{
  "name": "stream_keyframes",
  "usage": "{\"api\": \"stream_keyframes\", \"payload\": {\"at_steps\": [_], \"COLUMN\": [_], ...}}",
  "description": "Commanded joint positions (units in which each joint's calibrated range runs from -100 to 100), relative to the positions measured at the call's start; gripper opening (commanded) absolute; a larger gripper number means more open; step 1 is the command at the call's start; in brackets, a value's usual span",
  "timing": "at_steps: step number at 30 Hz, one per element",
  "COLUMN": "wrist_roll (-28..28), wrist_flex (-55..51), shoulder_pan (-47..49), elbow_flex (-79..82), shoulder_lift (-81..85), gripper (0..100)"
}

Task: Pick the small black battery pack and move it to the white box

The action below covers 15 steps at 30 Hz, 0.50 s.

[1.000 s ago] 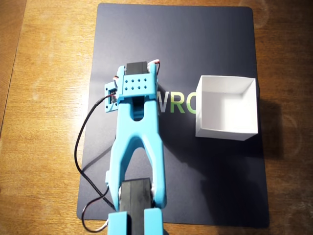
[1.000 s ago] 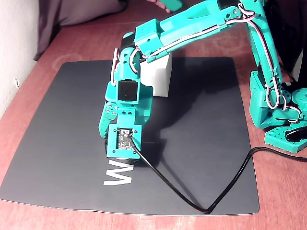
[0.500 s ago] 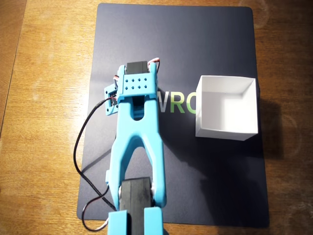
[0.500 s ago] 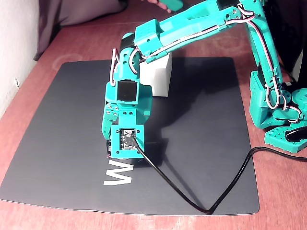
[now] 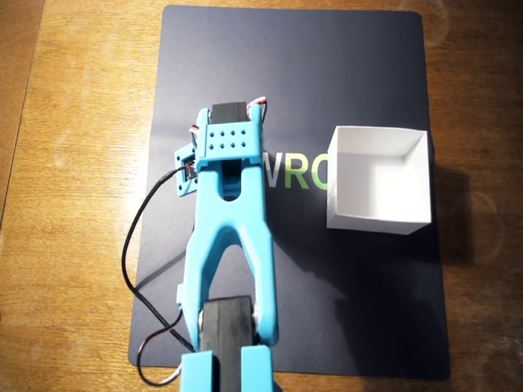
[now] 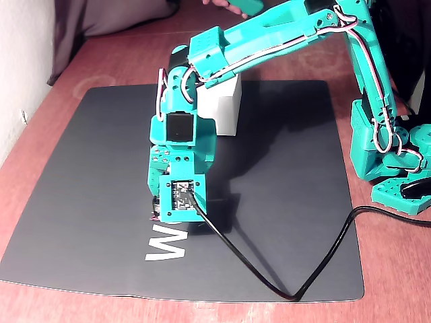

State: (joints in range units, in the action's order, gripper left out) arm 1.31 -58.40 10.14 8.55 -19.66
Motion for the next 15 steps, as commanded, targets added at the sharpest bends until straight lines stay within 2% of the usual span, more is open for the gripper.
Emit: {"api": "stream_keyframes", "payload": {"at_steps": [1, 8, 15], "wrist_roll": [0.3, -0.7, -6.6], "wrist_flex": [-2.2, -1.5, -1.5], "shoulder_pan": [-0.3, 0.4, 4.1], "elbow_flex": [-1.4, -1.7, -1.6], "shoulder_lift": [-0.9, -0.9, -0.7], "gripper": [19, 19, 19]}}
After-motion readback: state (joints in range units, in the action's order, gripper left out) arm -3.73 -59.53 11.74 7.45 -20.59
